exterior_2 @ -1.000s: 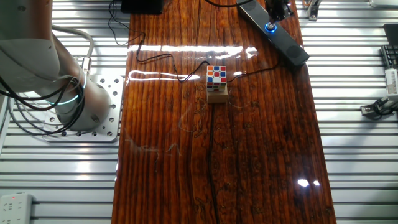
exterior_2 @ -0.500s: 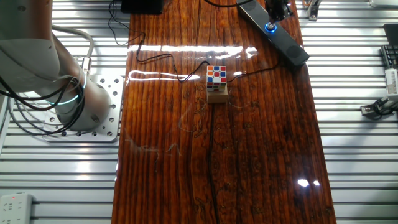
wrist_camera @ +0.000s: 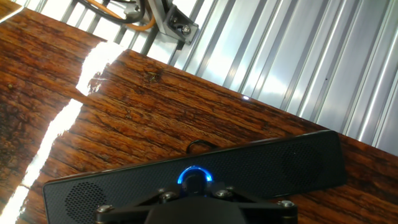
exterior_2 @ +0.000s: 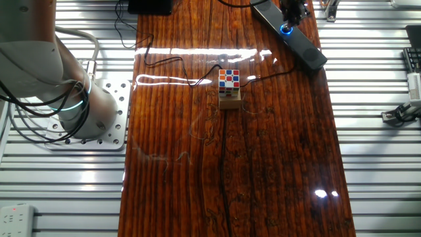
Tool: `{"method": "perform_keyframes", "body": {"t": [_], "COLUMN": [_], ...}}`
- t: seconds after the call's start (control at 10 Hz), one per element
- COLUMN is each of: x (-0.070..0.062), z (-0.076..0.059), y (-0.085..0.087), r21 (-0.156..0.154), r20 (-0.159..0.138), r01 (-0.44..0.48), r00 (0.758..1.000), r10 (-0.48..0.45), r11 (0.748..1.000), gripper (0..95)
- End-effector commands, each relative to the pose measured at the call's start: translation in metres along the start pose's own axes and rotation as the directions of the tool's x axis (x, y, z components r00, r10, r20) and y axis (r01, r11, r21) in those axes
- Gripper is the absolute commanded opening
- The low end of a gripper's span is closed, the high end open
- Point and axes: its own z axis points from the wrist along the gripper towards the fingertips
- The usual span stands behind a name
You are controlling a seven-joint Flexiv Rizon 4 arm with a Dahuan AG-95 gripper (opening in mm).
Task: Turn the knob to increase the volume of the speaker
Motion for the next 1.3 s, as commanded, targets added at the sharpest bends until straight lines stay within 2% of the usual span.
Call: {"method": "perform_keyframes", "body": {"t": [0.1,0.5,0.6,1.3], "x": [0.0005,0.0001,0.0000,0.0001], "z": [0.0000,0.0023,0.0024,0.0043], "y": [0.0000,0.0012,0.0012,0.0009], "r21": [0.001,-0.001,-0.001,-0.002], "r20": [0.001,0.002,0.002,0.001], "r01": [0.005,0.010,0.011,0.017], "r00": [1.000,1.000,1.000,1.000], "r10": [-0.005,-0.010,-0.011,-0.017], "r11": [1.000,1.000,1.000,1.000], "gripper": [19.0,19.0,38.0,38.0]}}
